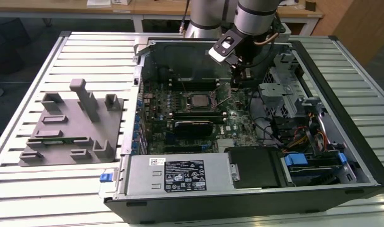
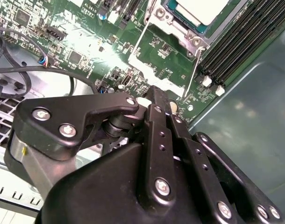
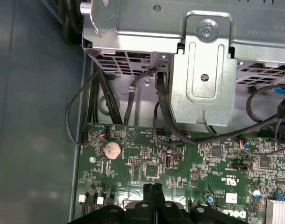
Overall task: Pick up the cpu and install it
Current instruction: 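Close the cpu cover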
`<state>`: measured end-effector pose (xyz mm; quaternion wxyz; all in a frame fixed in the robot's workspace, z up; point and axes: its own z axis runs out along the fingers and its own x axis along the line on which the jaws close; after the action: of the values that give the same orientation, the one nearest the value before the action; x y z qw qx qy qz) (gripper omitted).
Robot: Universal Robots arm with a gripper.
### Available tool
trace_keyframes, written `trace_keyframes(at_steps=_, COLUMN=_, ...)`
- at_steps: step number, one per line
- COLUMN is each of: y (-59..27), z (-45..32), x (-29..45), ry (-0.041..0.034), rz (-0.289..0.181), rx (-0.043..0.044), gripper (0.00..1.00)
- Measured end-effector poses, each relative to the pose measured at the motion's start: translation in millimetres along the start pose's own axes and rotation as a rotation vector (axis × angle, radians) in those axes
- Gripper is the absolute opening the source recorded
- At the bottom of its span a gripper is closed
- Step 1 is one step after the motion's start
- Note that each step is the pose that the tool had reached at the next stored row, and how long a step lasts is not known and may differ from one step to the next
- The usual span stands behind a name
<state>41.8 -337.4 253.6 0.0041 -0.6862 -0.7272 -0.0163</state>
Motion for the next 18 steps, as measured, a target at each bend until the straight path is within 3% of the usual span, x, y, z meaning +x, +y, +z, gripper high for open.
trace_keyframes(at_steps=8, y=4.9, z=3.5, x=1.4, ry=0.0002, rz=0.000, rx=-0.0001, gripper=0.11)
trace_keyframes(at_steps=18, y=3.6, z=10.2, x=1.4, ry=0.0004, rz=0.000, rx=-0.0001, gripper=0.11)
